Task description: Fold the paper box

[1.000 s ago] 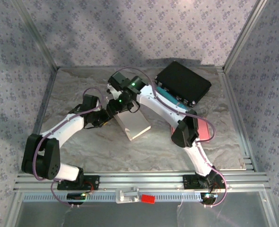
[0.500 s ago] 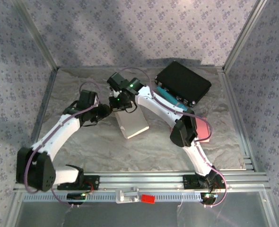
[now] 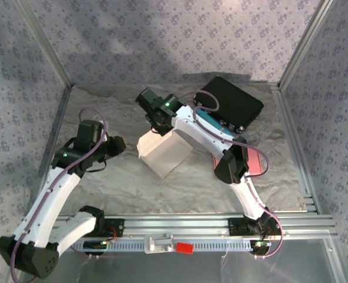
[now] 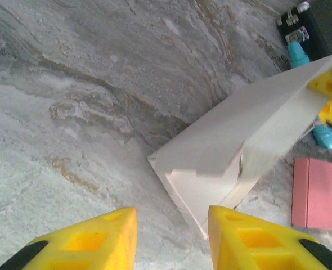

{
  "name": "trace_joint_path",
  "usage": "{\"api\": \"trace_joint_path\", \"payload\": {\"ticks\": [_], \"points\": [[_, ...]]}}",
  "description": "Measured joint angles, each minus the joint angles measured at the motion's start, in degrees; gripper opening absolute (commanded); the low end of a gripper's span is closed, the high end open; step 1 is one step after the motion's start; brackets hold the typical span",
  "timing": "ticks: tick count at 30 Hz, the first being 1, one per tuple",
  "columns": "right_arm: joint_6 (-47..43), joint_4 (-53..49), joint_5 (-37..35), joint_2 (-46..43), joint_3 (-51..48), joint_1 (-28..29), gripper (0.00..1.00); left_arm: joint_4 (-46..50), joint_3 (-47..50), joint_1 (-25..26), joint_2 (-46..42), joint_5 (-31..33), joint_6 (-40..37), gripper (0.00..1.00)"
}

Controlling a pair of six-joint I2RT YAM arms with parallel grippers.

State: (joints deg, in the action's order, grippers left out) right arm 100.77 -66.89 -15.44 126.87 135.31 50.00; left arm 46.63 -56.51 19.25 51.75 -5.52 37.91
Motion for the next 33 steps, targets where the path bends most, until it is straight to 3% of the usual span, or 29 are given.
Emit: {"api": "trace_joint_path", "payload": {"ticks": [5,8,10,17,22,25,28,31,33], "points": [[11.4,-2.8,-2.3,3.0,5.8,-0.8,0.0,2.3,2.8,0.0,-1.7,-3.1,-1.1,0.38],[14.4,-2.8,-3.5,3.8,5.8,-1.1,0.08,3.2,4.2,0.0,-1.0,-4.3,-2.4,0.39],[15.4,-2.4,-3.7,4.0,5.3,-1.2,0.21,3.2,4.6,0.0,-0.4,-4.8,-3.6,0.41],[8.8,3.0,-3.9,3.9,0.9,-1.7,0.38,1.2,5.4,-0.5,4.6,-5.7,-6.4,0.44],[-7.4,8.4,-3.8,0.2,-3.7,-4.2,0.39,-1.6,5.3,-1.1,8.4,-5.6,-8.2,0.47],[-22.6,14.3,-4.1,-7.5,-12.1,-6.9,0.42,-3.3,5.3,-1.2,9.2,-5.4,-9.5,0.48],[-40.5,21.6,-2.5,-18.3,-22.8,-10.3,0.51,-5.3,5.0,-1.2,10.0,-5.2,-11.3,0.49],[-59.4,30.5,5.6,-29.6,-34.7,-15.5,0.54,-7.9,4.9,-1.2,12.1,-4.9,-13.5,0.5],[-72.1,34.9,14.9,-35.1,-41.9,-20.2,0.54,-9.8,4.8,-1.2,14.1,-4.3,-15.6,0.5]]}}
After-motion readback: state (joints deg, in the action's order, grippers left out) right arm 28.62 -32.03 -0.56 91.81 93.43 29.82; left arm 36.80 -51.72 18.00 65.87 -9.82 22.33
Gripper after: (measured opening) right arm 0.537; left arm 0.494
